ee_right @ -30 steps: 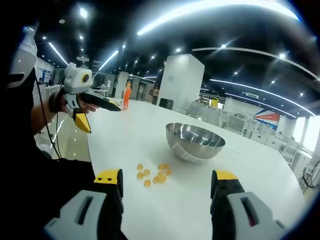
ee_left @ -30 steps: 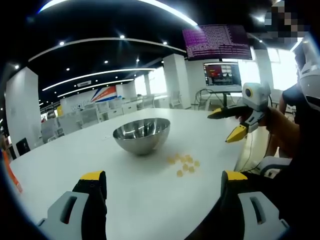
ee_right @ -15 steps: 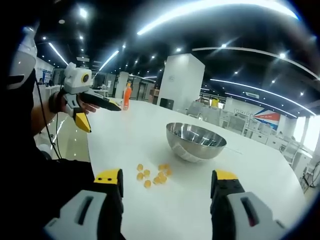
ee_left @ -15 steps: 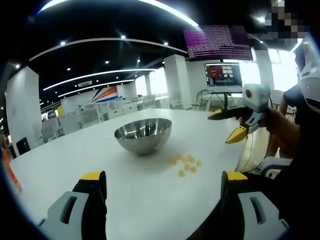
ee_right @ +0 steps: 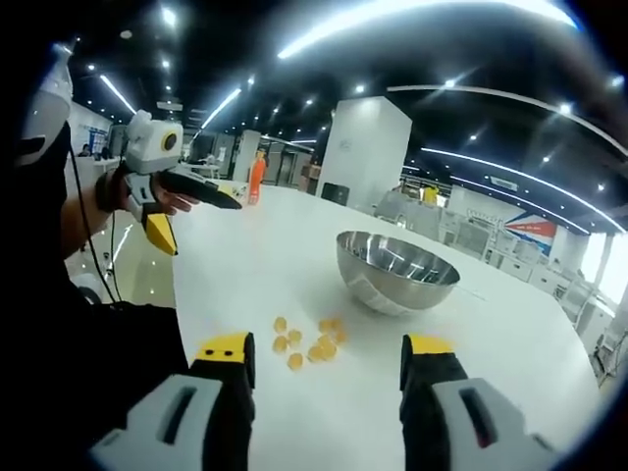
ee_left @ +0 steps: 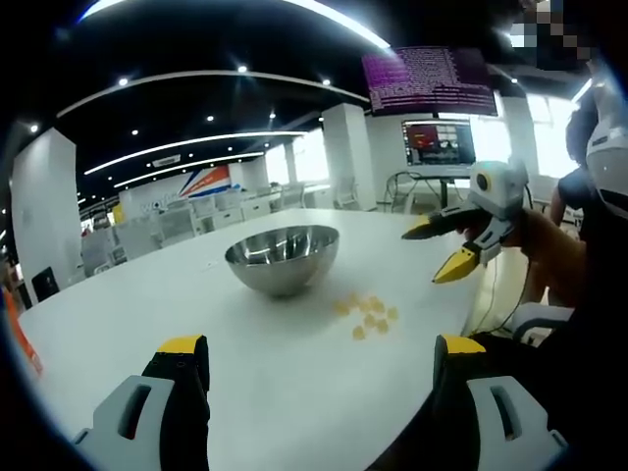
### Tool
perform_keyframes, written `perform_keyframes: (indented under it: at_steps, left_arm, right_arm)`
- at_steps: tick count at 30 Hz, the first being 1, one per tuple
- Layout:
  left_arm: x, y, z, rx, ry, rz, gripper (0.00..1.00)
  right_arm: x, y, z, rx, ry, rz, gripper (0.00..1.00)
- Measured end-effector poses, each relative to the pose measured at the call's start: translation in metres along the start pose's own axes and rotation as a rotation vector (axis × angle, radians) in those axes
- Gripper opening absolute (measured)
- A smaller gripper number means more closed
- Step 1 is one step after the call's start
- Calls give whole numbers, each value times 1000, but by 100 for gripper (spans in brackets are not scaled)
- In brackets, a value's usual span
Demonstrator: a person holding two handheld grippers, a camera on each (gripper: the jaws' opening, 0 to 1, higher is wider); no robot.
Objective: Pick up the QQ candy scattered on the table and place it into the stainless steel bowl on the table
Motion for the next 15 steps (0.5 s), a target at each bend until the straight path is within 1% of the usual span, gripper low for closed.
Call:
perform_keyframes:
  at_steps: [3,7,12,15]
  left_arm:
    - [-1,1,0,1,-2,-1,95]
    - [-2,2,1,4,-4,-3,95]
    - [0,5,-1,-12,13,-11,95]
    - [1,5,-1,-15,17,-17,95]
  right_arm:
    - [-2,4,0,-1,8,14,49]
    - [-6,13,-7,-21,20,29,36]
    - [-18,29,-19,-54,69,70,34]
    - [-24,36,-24,-69,85,89,26]
Point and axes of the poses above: the point that each gripper's makers call its tool centre point, and the gripper's own axes: y roughly forward along the fingers, x roughly to its right, z roughly out of its top, the point moved 4 cm from there along -y, roughly backward along the fingers, and after that the axes turned 12 degrees about -y, right-handed, at the moved point
